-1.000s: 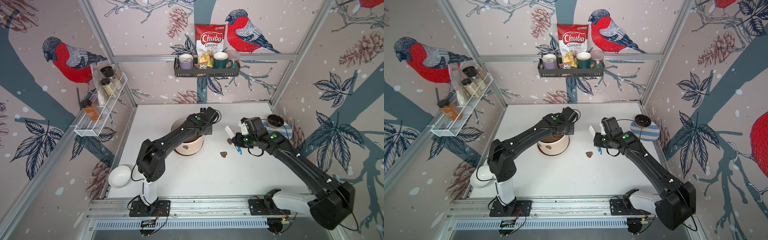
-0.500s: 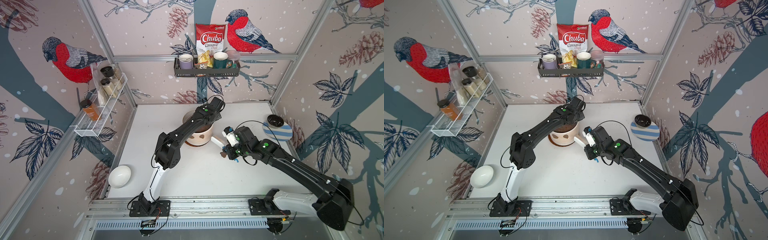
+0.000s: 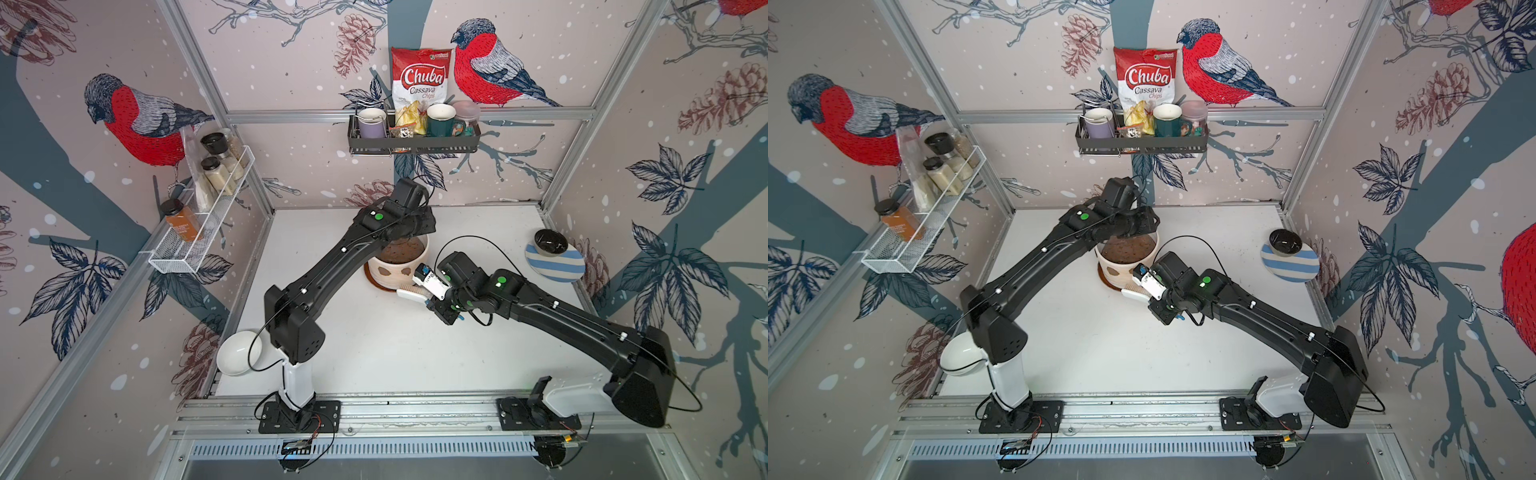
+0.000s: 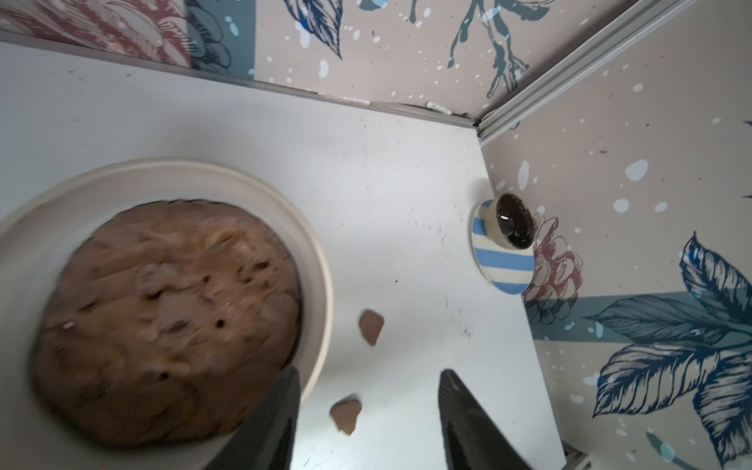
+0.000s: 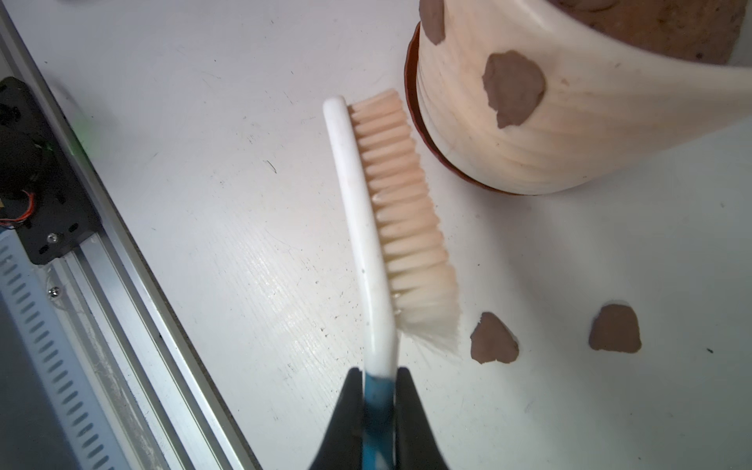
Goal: Scrub the dried mud off the ceramic pot
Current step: Brush off the soil from the pot.
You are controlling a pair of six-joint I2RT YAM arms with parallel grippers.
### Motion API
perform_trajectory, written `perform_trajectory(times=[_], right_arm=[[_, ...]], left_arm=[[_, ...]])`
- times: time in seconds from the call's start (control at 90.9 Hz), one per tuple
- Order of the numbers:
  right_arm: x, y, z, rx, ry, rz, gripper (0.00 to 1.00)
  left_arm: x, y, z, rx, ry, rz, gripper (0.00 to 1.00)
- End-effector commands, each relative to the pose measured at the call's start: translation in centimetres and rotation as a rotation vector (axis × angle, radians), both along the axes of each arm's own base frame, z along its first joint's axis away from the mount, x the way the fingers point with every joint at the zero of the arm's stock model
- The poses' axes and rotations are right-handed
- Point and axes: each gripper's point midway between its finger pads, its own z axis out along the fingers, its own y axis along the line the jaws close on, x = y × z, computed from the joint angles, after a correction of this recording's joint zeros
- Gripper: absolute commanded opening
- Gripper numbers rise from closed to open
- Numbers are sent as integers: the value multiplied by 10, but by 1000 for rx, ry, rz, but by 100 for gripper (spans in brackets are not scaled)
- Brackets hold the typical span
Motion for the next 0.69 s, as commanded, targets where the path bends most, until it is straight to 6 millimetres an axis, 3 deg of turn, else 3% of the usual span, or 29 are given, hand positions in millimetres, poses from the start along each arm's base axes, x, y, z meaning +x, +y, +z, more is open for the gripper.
perform_trajectory(times=[0.0,0.11,0.253,0.33,0.418,0.539,0.682], right_arm=[[12,12,22,146,-17,8,0],[27,11,28,212,5,-21,0],[13,18,25,198,22,138,0],[10,19,18,186,32,184,0],[24,15,11,179,57,129,0],[45,8,4,175,102,39,0],[59,-4,-4,172,135,-42,0]], left_arm=[[-9,42,-6,82,-37,16,69],[-21,101,-13,124,-55,103,94],[-36,160,-37,128,-66,150,96],[-42,173,-49,117,-108,87,96],[-46,191,-68,141,-130,79,96],[-52,191,-83,148,-180,29,96],[-53,191,-85,149,-198,23,96]])
